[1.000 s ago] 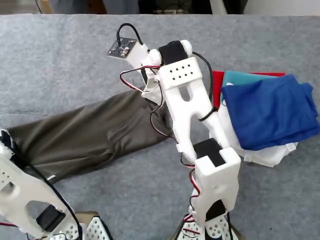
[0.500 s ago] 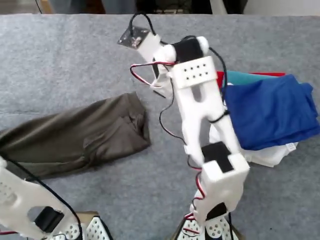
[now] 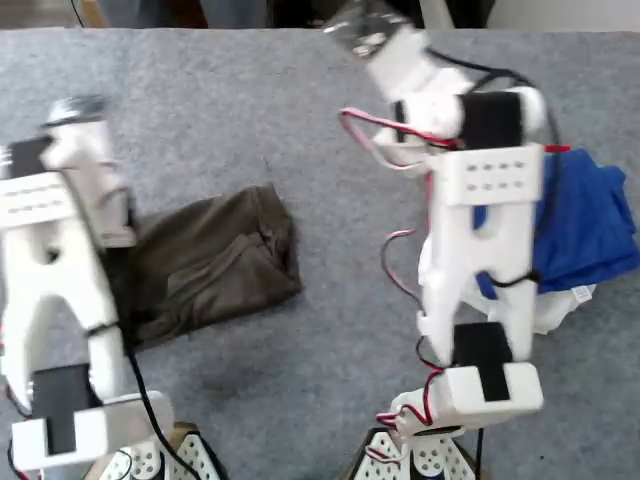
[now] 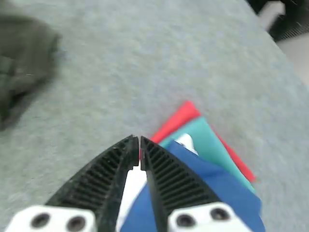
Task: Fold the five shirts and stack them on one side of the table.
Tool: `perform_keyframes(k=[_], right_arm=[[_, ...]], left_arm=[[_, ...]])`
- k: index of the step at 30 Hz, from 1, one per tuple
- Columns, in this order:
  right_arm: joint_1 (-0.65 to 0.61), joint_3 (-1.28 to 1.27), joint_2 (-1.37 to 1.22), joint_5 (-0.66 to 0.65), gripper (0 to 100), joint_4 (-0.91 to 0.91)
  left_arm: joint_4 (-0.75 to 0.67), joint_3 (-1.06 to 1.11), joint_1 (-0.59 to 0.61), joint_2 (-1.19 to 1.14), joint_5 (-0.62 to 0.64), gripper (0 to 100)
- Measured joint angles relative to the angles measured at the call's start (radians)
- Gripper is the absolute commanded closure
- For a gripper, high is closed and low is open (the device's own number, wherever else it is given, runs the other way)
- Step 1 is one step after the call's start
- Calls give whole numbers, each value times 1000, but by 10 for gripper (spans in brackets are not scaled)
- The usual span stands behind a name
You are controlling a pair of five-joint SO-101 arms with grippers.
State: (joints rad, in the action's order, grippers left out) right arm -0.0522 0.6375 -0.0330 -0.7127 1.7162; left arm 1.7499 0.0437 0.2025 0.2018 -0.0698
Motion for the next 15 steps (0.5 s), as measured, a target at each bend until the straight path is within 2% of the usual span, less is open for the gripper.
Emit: perform_keyframes(k=[3,5,9,15], right_arm=[[81,20,35,0,984,-15],[140,23,61,0,983,-18],[226,23,92,0,983,-18],[235,23,114,0,983,-18]], left_arm=[[0,0,-176,8,94,970],[-9,5,-252,8,114,970],[-71,14,-325,8,124,970],[-199,21,-417,8,130,970]])
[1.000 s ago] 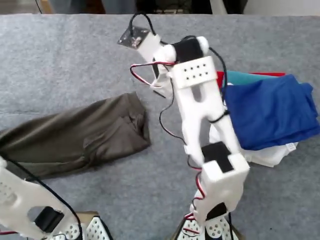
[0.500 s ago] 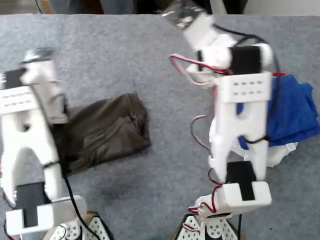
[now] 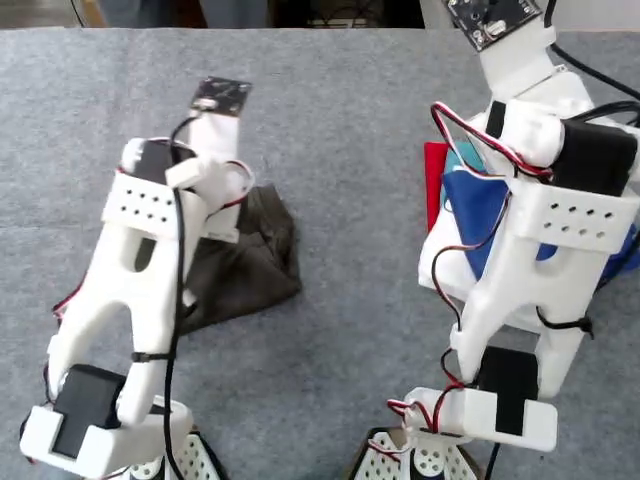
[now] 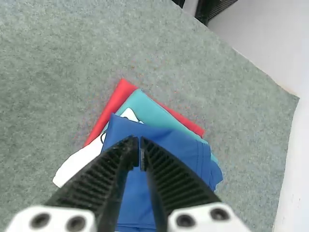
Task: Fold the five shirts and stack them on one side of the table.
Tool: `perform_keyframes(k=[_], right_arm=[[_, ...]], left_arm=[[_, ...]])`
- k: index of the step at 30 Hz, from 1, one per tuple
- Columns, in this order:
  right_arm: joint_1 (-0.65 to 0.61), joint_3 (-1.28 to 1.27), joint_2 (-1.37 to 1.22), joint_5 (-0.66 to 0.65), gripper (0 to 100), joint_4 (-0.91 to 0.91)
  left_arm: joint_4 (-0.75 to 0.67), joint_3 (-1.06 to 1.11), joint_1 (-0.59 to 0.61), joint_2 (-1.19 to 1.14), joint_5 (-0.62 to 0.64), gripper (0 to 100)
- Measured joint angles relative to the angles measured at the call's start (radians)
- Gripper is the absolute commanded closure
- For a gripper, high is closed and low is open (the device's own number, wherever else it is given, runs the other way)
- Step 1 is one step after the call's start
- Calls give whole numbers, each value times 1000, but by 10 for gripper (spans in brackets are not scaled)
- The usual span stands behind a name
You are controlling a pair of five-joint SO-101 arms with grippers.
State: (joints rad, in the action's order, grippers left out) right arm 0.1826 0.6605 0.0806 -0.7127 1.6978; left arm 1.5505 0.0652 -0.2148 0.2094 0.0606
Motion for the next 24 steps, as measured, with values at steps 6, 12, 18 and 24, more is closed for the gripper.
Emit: perform_keyframes(k=[6,12,18,24], right_arm=[[0,0,0,0,983,-5],[0,0,0,0,982,-6],[0,0,0,0,980,-18],[-12,-28,3,0,980,-9]], left_arm=[[-91,55,-48,-118,0,970],[-103,17,-57,-229,0,967],[-101,-5,-75,-279,11,770],[-58,-150,-64,-284,106,761]])
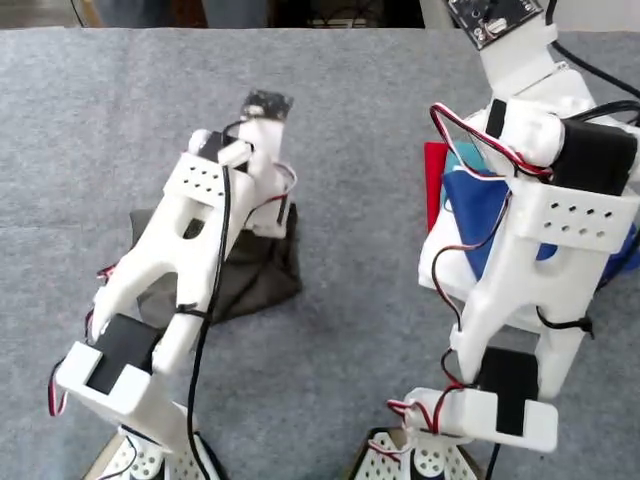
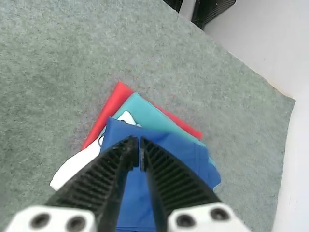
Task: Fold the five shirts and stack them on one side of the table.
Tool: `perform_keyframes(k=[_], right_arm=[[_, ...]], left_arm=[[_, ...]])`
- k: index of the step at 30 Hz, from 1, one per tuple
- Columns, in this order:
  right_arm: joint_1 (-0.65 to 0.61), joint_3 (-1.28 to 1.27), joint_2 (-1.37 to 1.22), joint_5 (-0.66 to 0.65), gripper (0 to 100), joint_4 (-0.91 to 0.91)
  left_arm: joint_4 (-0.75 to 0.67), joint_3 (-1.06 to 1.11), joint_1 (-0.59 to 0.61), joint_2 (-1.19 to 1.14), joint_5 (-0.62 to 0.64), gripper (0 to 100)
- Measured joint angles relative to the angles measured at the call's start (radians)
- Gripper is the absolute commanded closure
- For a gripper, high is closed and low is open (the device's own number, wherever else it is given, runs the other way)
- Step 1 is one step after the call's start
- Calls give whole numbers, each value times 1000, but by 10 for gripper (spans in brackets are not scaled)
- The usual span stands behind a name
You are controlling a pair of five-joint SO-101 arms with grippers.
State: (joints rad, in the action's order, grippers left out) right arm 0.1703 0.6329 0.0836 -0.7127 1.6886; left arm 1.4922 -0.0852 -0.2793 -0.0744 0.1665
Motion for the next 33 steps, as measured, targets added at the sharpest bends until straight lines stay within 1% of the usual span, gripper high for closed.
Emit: perform_keyframes(k=[3,6,9,13,15,18,21,23,26,29,33], right_arm=[[-52,-87,3,0,980,25],[-124,-164,3,0,980,41],[-226,-222,3,20,980,44],[-414,-262,3,152,981,26],[-528,-278,-17,203,982,-15],[-692,-292,-101,255,982,-95],[-830,-285,-239,279,983,-160],[-895,-253,-351,282,983,-189],[-948,-157,-519,282,983,-204],[-954,-17,-690,282,983,-189],[-953,201,-885,273,983,-135]], left_arm=[[86,-140,55,0,3,772],[193,-307,173,0,-20,859],[244,-443,368,2,-97,970],[258,-454,681,34,-226,972],[258,-404,832,64,-307,970],[250,-292,1008,98,-388,970],[173,-144,1154,120,-413,970],[110,-37,1234,133,-420,970],[29,115,1313,160,-466,970],[-52,249,1370,184,-500,970],[-101,354,1399,238,-511,970]])
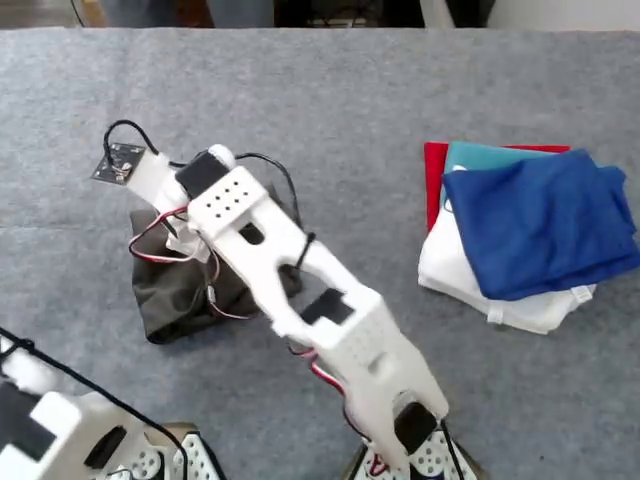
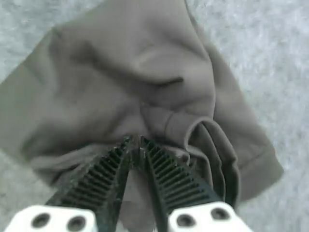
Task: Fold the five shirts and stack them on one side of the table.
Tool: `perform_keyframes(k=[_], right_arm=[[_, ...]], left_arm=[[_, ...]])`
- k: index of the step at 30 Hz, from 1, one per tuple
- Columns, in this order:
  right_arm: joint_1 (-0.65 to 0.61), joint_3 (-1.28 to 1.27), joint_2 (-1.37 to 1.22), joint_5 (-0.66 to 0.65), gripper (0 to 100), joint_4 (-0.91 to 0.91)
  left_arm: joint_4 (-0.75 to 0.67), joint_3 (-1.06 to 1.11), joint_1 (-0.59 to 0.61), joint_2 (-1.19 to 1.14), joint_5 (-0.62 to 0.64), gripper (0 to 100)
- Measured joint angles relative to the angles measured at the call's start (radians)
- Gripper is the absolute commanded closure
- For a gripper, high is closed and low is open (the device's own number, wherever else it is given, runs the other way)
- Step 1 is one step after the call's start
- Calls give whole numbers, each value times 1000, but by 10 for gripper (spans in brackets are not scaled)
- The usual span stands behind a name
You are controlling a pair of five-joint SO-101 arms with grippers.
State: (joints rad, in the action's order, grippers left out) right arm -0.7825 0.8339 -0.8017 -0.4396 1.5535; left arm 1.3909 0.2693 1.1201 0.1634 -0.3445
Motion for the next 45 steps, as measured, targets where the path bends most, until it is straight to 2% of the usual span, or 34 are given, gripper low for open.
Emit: perform_keyframes(k=[9,16,21,30,35,40,45], right_arm=[[-2,425,-304,-6,984,190],[14,445,-311,-6,984,204],[54,215,-204,-6,984,204],[77,-483,219,-6,984,203],[176,-848,416,-6,984,164],[267,-890,568,-5,984,123],[199,-776,614,-5,984,115]], left_arm=[[-21,104,3,87,-3,970],[-21,106,3,89,-3,970],[-21,106,3,89,-3,970],[-21,106,3,89,-3,970],[-21,106,3,89,-3,970],[-21,106,3,89,-3,970],[-21,106,3,89,-3,970]])
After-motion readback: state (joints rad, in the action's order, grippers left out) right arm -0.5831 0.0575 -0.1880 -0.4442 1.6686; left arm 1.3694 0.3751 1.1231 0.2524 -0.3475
